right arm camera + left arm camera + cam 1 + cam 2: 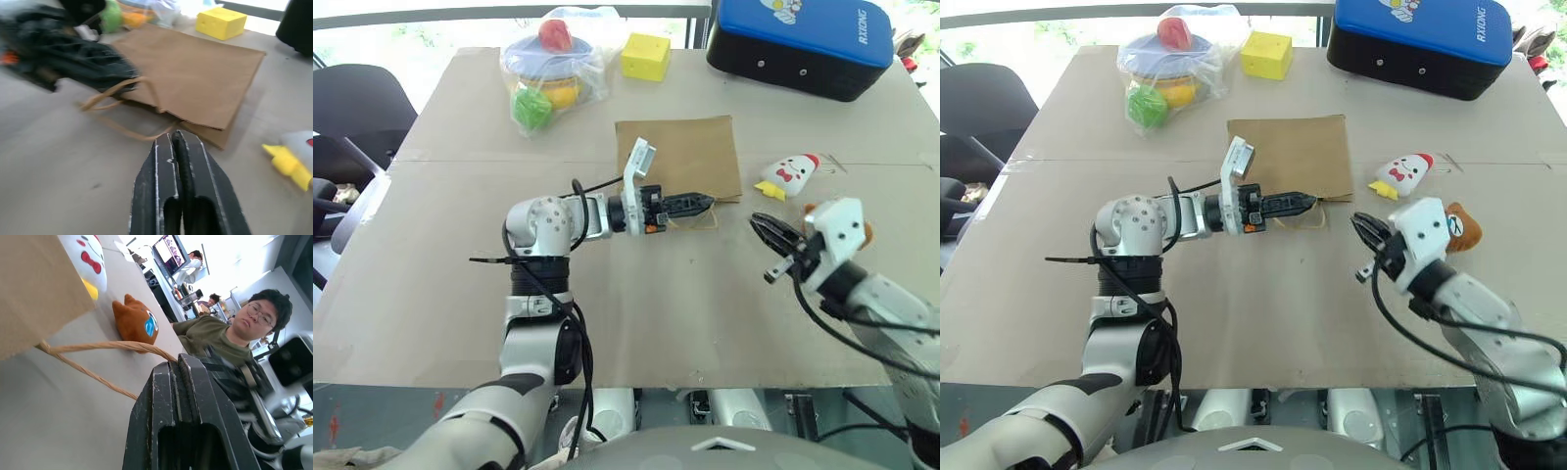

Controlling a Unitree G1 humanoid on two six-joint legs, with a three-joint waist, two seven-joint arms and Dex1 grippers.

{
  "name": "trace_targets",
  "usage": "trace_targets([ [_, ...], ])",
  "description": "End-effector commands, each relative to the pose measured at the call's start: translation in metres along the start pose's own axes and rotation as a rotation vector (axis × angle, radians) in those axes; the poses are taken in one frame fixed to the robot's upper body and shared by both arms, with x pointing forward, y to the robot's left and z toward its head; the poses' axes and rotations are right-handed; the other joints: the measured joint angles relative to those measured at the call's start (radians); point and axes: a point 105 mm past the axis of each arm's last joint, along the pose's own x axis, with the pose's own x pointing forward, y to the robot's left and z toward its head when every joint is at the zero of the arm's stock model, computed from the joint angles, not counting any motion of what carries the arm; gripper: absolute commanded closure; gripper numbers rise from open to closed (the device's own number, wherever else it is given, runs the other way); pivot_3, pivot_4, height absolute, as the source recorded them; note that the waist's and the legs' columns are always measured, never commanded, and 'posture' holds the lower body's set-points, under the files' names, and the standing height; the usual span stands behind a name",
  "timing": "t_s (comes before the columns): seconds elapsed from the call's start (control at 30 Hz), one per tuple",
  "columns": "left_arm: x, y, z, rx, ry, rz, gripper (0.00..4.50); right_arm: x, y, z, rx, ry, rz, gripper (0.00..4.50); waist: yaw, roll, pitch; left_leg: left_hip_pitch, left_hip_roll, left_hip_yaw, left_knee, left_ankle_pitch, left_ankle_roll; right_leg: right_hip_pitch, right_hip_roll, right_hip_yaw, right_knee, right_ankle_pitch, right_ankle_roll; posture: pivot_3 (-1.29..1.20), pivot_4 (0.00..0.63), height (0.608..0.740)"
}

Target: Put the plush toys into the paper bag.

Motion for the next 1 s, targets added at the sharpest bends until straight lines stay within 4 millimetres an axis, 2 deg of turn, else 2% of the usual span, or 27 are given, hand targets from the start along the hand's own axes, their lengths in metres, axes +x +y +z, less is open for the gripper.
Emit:
trace_targets([
  [0.03,-0.001,-0.015,0.014,0.031,-0.049,-0.05,4.5,0.021,-0.002,-0.001,-0.061,-0.008,-0.002,4.46,0.0,0.0,0.0,0.0,0.0,0.0,0.0,0.0,0.0,0.0,0.0,0.0,0.0,0.0,0.0,0.0,0.15,0.729],
  [0.17,0.001,-0.017,0.017,0.045,-0.067,-0.051,4.5,0.044,0.024,-0.01,-0.046,-0.001,0.145,4.46,0.001,0.0,0.0,0.0,0.0,0.0,0.0,0.0,0.0,0.0,0.0,0.0,-0.001,0.0,0.0,0.0,0.15,0.729],
  [0.27,0.002,-0.017,0.021,0.042,-0.086,-0.046,4.5,0.05,0.037,-0.023,-0.071,0.036,0.216,4.46,0.002,0.0,0.0,-0.001,0.0,0.0,0.0,0.0,0.0,-0.001,-0.001,0.0,0.0,0.0,0.0,0.0,0.15,0.729],
  [0.4,0.002,-0.017,0.021,0.046,-0.086,-0.041,4.5,0.056,0.057,-0.031,-0.061,0.032,0.325,4.46,-0.001,0.0,0.0,-0.001,0.0,0.0,0.0,0.0,0.0,-0.001,-0.001,-0.001,0.0,0.0,0.0,0.0,0.15,0.729],
  [0.47,0.002,-0.018,0.023,0.046,-0.096,-0.043,4.5,0.055,0.065,-0.043,-0.111,0.071,0.387,4.46,-0.004,0.0,0.0,-0.001,0.0,0.0,0.0,0.0,0.0,-0.001,-0.001,-0.001,0.0,0.0,0.0,0.0,0.15,0.729],
  [0.5,0.001,-0.019,0.028,0.046,-0.114,-0.047,4.5,0.055,0.068,-0.051,-0.144,0.101,0.414,4.46,-0.005,0.0,0.0,-0.001,0.0,0.0,0.0,0.0,0.0,-0.001,-0.001,-0.001,0.0,0.0,0.0,0.0,0.15,0.729],
  [0.57,-0.005,-0.023,0.051,0.011,-0.2,-0.062,4.5,0.053,0.075,-0.072,-0.207,0.175,0.479,4.46,-0.008,-0.001,0.0,-0.001,0.0,0.0,0.0,0.0,0.0,-0.001,-0.001,-0.001,0.0,0.0,0.0,0.0,0.15,0.729],
  [0.67,-0.02,-0.038,0.085,-0.036,-0.286,-0.112,4.5,0.053,0.072,-0.093,-0.234,0.243,0.493,4.46,-0.016,-0.001,0.001,-0.001,0.0,-0.001,0.001,0.0,0.0,-0.001,-0.001,-0.002,0.001,0.0,0.0,0.0,0.15,0.729],
  [0.77,-0.037,-0.061,0.106,-0.034,-0.293,-0.166,4.5,0.047,0.062,-0.105,-0.223,0.278,0.471,4.46,-0.024,-0.001,0.001,-0.001,0.0,-0.002,0.0,0.0,0.0,-0.001,-0.001,-0.002,0.001,0.0,0.0,0.0,0.15,0.729],
  [0.83,-0.044,-0.068,0.108,-0.017,-0.261,-0.152,4.5,0.043,0.055,-0.105,-0.184,0.269,0.445,4.46,-0.024,-0.001,0.0,0.0,0.0,-0.002,0.0,0.0,0.0,-0.001,-0.002,-0.002,0.001,0.0,0.0,0.0,0.15,0.729],
  [1.0,-0.06,-0.073,0.107,0.019,-0.215,-0.09,4.5,0.025,0.039,-0.096,-0.119,0.227,0.407,4.46,-0.012,-0.001,0.0,-0.002,-0.002,-0.003,0.0,0.0,0.0,-0.001,-0.005,-0.004,0.001,0.0,0.0,0.0,0.15,0.729],
])
